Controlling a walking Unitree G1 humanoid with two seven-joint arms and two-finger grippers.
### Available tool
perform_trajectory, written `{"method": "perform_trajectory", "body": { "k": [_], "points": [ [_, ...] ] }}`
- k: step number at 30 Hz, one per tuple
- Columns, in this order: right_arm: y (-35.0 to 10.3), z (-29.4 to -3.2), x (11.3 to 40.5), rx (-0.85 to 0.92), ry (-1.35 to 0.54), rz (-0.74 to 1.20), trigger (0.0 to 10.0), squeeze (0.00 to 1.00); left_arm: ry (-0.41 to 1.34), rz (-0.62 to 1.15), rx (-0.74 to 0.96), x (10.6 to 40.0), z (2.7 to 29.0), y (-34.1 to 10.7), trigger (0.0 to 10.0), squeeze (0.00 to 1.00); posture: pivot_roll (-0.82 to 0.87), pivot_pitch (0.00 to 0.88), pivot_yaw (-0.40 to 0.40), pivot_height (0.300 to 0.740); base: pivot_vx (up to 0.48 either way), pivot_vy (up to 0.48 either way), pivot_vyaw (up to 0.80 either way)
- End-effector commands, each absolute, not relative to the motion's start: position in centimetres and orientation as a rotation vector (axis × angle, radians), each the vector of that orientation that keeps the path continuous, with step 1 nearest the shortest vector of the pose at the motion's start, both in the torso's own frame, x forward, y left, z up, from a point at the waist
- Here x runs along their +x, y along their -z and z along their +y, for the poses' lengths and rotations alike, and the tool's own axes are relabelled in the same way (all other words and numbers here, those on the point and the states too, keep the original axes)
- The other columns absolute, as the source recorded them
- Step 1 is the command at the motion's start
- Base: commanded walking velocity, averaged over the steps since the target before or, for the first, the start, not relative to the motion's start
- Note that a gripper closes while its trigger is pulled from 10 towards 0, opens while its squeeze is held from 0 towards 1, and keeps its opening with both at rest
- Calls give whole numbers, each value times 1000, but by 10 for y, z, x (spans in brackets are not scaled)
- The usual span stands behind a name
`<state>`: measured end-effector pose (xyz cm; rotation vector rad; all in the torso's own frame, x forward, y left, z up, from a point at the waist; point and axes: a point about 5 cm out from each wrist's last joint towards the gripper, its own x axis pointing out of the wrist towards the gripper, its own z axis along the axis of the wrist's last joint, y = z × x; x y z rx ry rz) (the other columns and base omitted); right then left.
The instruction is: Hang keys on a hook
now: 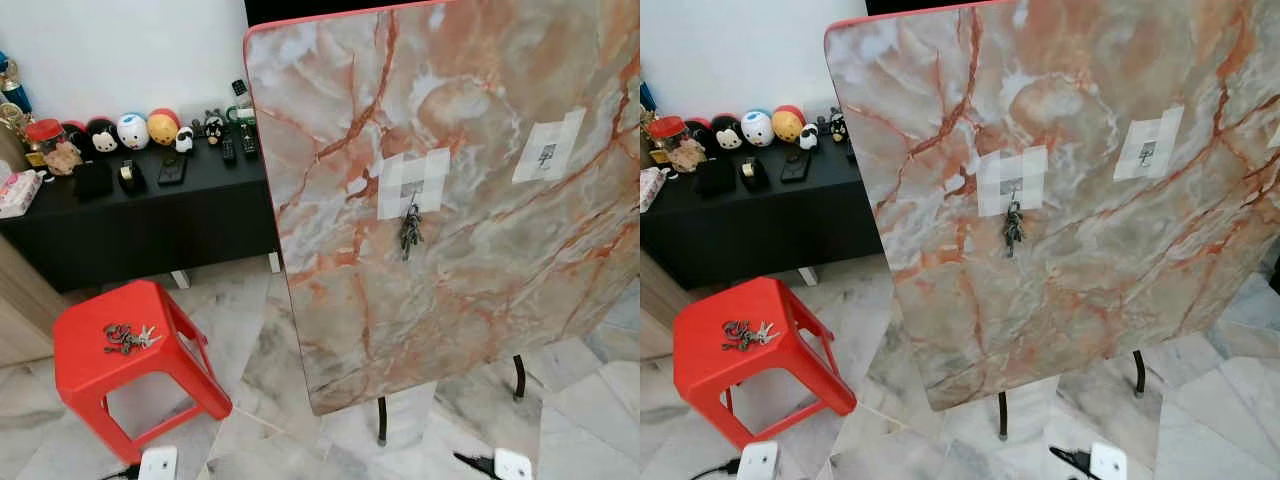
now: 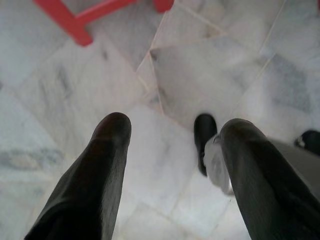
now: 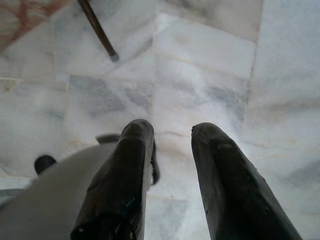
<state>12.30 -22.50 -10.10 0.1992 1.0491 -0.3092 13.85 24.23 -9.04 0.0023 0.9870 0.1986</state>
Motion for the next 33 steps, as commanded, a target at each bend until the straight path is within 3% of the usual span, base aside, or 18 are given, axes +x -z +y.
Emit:
{"method": "perform_trajectory", "body": {
  "k": [1, 7, 20, 33],
  "points": [
    [100, -230, 124, 213, 325, 1042, 10000, 0, -192, 1017, 20, 135, 243, 92, 10000, 0, -107, 0, 47, 740, 0, 0, 0],
    [102, -243, 103, 228, 358, 1070, 10000, 0, -187, 1026, 47, 139, 251, 89, 10000, 0, -103, 0, 63, 740, 0, 129, 0],
    [109, -227, 91, 243, 357, 1116, 10000, 0, -220, 1048, 66, 126, 280, 83, 10000, 0, -109, 0, 79, 740, 0, 393, 0],
    [108, -224, 99, 249, 377, 1096, 10000, 0, -217, 1041, 30, 126, 256, 91, 10000, 0, -64, 0, 79, 740, 0, 457, 0]
  ]
}}
